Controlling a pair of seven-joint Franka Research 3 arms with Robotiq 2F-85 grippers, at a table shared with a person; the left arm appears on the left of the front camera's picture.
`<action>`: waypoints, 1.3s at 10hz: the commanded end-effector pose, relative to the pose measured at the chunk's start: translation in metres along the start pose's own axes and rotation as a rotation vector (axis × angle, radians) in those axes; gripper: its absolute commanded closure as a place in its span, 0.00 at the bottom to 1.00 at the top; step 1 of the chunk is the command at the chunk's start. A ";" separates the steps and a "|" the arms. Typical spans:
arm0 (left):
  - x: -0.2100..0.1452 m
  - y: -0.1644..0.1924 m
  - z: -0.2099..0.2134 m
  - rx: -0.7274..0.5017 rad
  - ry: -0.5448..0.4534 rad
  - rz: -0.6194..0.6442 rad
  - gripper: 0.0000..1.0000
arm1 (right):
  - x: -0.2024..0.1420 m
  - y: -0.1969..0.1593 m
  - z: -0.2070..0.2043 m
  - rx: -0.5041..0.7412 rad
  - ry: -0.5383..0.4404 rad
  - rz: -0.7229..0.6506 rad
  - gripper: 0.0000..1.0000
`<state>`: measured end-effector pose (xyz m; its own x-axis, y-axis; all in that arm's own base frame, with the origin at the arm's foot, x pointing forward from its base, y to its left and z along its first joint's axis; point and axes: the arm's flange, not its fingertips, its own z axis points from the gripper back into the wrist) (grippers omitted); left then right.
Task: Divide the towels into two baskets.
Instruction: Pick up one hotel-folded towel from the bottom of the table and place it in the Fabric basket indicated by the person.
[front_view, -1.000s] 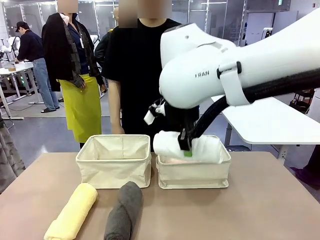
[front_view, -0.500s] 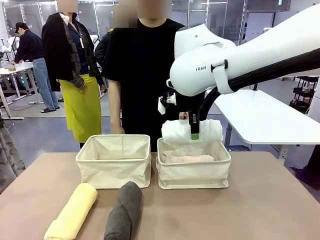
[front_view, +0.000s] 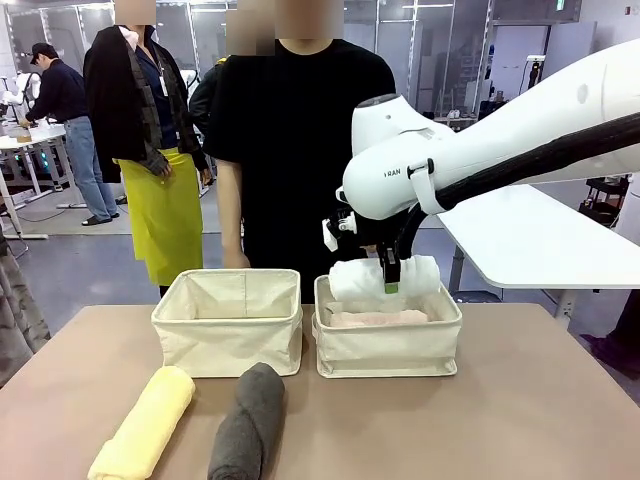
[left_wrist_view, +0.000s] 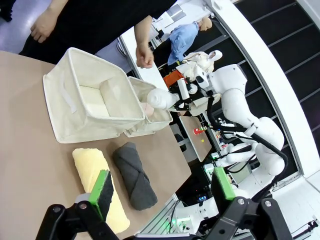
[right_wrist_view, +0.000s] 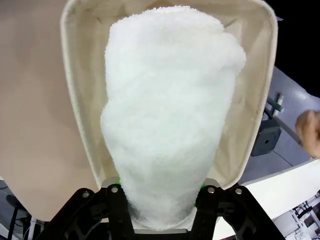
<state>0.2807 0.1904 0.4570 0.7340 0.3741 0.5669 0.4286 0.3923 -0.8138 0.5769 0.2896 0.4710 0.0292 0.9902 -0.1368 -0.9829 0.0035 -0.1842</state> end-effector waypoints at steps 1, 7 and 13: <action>-0.001 -0.002 0.003 -0.014 -0.005 -0.011 0.00 | -0.001 -0.014 -0.007 0.017 -0.002 0.010 0.52; -0.001 -0.002 0.003 -0.014 -0.005 -0.011 0.00 | 0.000 -0.013 -0.024 0.041 0.013 -0.003 0.46; -0.001 -0.002 0.003 -0.014 -0.005 -0.011 0.00 | -0.001 -0.011 -0.019 0.028 0.015 -0.005 0.00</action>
<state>0.2807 0.1904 0.4570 0.7340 0.3741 0.5669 0.4286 0.3923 -0.8139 0.5946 0.2869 0.4509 0.0408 0.9899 -0.1359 -0.9880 0.0196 -0.1533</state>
